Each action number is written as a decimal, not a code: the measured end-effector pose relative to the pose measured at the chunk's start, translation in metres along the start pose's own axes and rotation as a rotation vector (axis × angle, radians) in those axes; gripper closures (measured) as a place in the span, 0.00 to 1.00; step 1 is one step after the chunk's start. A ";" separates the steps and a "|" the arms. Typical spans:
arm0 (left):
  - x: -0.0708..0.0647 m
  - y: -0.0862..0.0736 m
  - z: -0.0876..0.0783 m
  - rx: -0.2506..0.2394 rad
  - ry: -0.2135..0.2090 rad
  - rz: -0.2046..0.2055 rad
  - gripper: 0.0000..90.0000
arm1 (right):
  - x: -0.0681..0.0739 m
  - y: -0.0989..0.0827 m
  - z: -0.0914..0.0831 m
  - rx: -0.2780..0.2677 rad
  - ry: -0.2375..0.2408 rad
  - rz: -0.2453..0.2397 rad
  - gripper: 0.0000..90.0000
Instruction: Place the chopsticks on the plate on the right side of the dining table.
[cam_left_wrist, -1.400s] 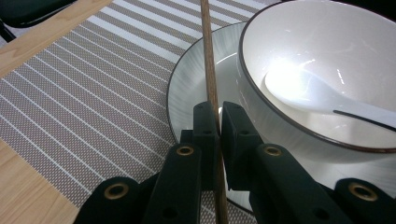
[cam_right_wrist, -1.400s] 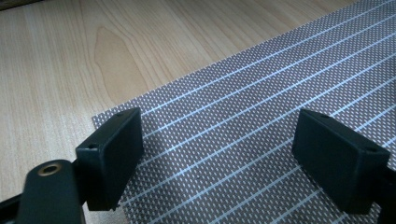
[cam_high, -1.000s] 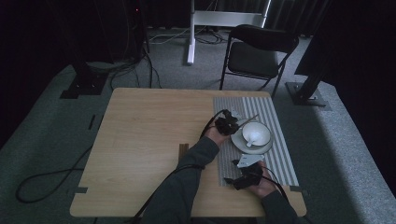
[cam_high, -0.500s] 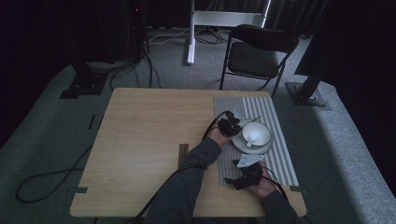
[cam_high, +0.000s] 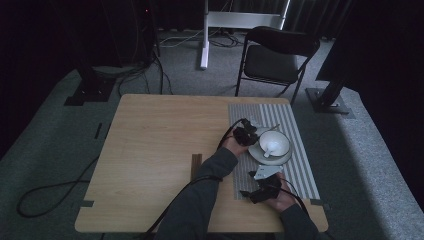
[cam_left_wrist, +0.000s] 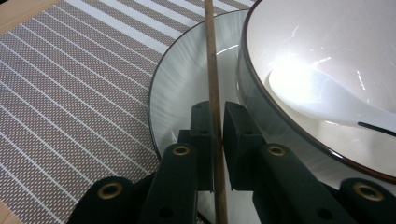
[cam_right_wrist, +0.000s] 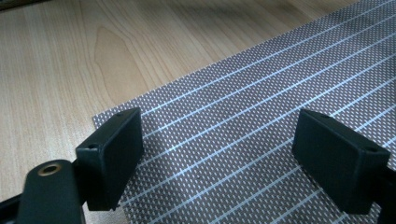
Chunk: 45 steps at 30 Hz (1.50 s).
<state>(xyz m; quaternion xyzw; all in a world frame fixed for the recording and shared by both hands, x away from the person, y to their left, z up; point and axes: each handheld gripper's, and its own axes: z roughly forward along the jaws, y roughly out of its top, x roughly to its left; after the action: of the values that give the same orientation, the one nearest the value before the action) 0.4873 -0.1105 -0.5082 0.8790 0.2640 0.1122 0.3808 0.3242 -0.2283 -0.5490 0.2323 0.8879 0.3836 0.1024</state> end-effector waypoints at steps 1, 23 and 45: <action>0.000 0.000 0.000 -0.002 0.001 -0.001 0.90 | 0.000 0.000 0.000 0.000 0.000 0.000 0.17; 0.020 -0.009 -0.071 -0.070 0.078 -0.037 0.80 | 0.000 0.000 0.000 -0.001 0.001 -0.003 0.17; 0.029 -0.047 -0.158 -0.166 0.143 -0.071 0.76 | 0.002 0.001 -0.001 -0.014 -0.002 -0.001 0.18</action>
<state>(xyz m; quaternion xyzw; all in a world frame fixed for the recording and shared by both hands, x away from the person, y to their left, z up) 0.4308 0.0288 -0.4349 0.8244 0.3114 0.1824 0.4360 0.3223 -0.2272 -0.5473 0.2314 0.8854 0.3893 0.1051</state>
